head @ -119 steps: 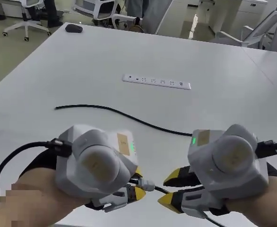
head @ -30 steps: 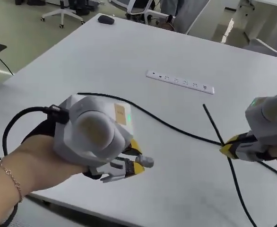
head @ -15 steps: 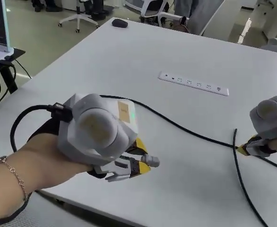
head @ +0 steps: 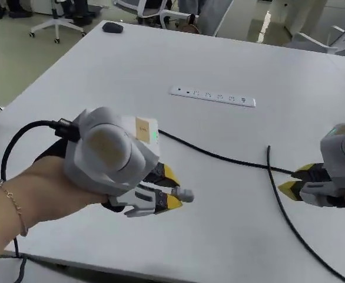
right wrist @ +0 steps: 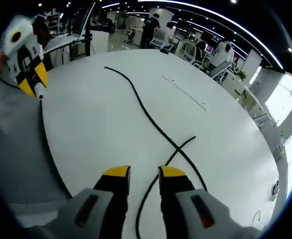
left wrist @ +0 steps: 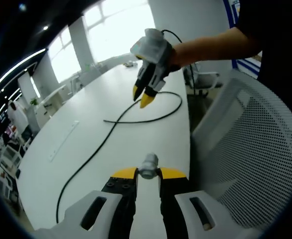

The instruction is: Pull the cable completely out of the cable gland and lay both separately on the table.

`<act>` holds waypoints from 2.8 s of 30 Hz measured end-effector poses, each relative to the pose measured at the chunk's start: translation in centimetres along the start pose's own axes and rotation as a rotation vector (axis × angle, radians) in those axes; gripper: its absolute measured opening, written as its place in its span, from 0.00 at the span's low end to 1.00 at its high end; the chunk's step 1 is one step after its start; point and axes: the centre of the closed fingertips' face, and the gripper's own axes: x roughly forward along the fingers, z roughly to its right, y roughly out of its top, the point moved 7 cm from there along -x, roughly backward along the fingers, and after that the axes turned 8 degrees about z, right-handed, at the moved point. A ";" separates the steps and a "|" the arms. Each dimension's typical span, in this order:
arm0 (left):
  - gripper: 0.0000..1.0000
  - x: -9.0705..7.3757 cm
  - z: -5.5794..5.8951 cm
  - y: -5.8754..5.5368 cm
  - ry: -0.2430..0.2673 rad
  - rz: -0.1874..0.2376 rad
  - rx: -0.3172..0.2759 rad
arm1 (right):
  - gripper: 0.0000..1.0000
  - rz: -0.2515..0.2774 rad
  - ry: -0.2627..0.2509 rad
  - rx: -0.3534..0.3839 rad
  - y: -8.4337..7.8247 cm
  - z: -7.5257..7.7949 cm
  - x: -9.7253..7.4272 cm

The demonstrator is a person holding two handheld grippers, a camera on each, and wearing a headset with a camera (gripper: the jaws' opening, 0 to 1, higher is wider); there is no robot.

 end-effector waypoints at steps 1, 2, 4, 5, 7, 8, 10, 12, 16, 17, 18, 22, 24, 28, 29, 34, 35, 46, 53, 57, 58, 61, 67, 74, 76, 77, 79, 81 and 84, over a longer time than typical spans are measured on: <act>0.18 0.5 -0.4 -0.3 -0.001 0.004 -0.010 | 0.22 0.000 -0.001 -0.001 -0.2 -0.4 -0.5; 0.18 0.8 -0.5 -0.4 -0.009 0.007 -0.029 | 0.22 0.002 -0.008 0.000 -0.5 -0.9 -1.4; 0.18 1.6 -0.5 -0.6 -0.057 0.051 -0.074 | 0.20 0.025 -0.019 0.023 -0.5 -1.3 -2.3; 0.18 1.9 -0.6 -0.8 -0.064 0.054 -0.092 | 0.19 0.049 -0.035 0.052 -0.6 -1.7 -3.2; 0.18 2.8 -1.0 -1.6 -0.080 0.039 -0.111 | 0.17 0.065 -0.075 0.066 -0.8 -1.9 -4.8; 0.18 3.1 -1.1 -2.0 -0.088 0.034 -0.117 | 0.17 0.067 -0.093 0.068 -0.9 -2.0 -5.4; 0.18 4.1 -1.1 -3.3 -0.114 0.003 -0.113 | 0.17 0.062 -0.137 0.052 -1.2 -2.2 -6.9; 0.18 4.6 -1.1 -4.1 -0.126 -0.016 -0.110 | 0.16 0.057 -0.161 0.048 -1.4 -2.4 -7.6; 0.18 5.7 -0.8 -6.2 -0.147 -0.061 -0.082 | 0.17 0.027 -0.173 0.066 -3.0 -3.0 -8.3; 0.18 5.9 -0.7 -6.7 -0.150 -0.083 -0.059 | 0.17 0.015 -0.174 0.069 -3.5 -3.2 -8.4; 0.18 6.0 -0.6 -6.9 -0.153 -0.085 -0.056 | 0.17 0.013 -0.176 0.070 -3.7 -3.3 -8.5; 0.18 6.0 -0.6 -7.7 -0.158 -0.078 -0.106 | 0.17 0.006 -0.174 0.084 -4.0 -3.9 -9.0; 0.18 6.0 -0.6 -8.2 -0.157 -0.089 -0.107 | 0.17 -0.001 -0.168 0.066 -3.9 -4.2 -9.2; 0.18 5.8 -0.9 -9.6 -0.144 -0.129 -0.099 | 0.17 -0.004 -0.157 0.056 -3.4 -4.3 -9.1; 0.18 5.8 -0.9 -9.8 -0.143 -0.139 -0.107 | 0.17 -0.001 -0.156 0.056 -3.1 -4.4 -9.0; 0.18 5.6 -0.8 -10.5 -0.140 -0.157 -0.108 | 0.17 0.018 -0.159 0.049 -2.1 -4.6 -9.0; 0.18 5.6 -0.8 -10.5 -0.138 -0.157 -0.110 | 0.17 0.021 -0.160 0.048 -1.9 -4.8 -9.0; 0.27 4.6 -1.6 -11.5 -0.112 -0.166 -0.151 | 0.17 0.021 -0.173 0.063 -1.9 -5.6 -9.2; 0.45 2.9 -2.9 -8.1 -0.106 -0.109 -0.206 | 0.19 0.017 -0.155 0.078 -1.9 -5.1 -9.1; 0.46 -1.0 -3.7 -5.0 -0.054 -0.101 -0.145 | 0.21 0.018 -0.103 0.082 -1.7 -4.7 -7.9; 0.46 -1.9 -3.9 -4.1 -0.025 -0.086 -0.112 | 0.22 0.018 -0.092 0.082 -1.6 -4.6 -7.6; 0.47 -5.6 -3.8 -1.2 0.023 -0.014 -0.127 | 0.23 0.023 -0.037 0.072 -1.2 -4.4 -6.5; 0.42 -11.2 -2.2 0.1 0.083 -0.015 -0.231 | 0.24 0.024 0.033 0.068 -0.7 -4.0 -5.0; 0.44 -14.5 -1.2 -2.1 0.340 0.053 -0.378 | 0.25 0.023 0.095 0.099 -0.5 -4.6 -3.9; 0.44 -15.0 -0.9 -3.1 0.361 0.048 -0.410 | 0.25 0.029 0.109 0.117 -0.5 -5.0 -3.8; 0.44 -15.3 -0.8 -3.7 0.407 0.073 -0.446 | 0.25 0.035 0.114 0.138 -0.6 -5.2 -3.7; 0.46 -15.5 -0.4 -4.9 0.446 0.066 -0.492 | 0.26 0.049 0.142 0.185 -0.9 -6.2 -3.5; 0.52 -15.6 -0.1 -6.2 0.487 0.020 -0.517 | 0.26 0.072 0.164 0.264 -1.4 -7.3 -3.4; 0.57 -15.7 0.3 -7.7 0.528 -0.037 -0.493 | 0.26 0.078 0.181 0.338 -2.3 -8.3 -3.3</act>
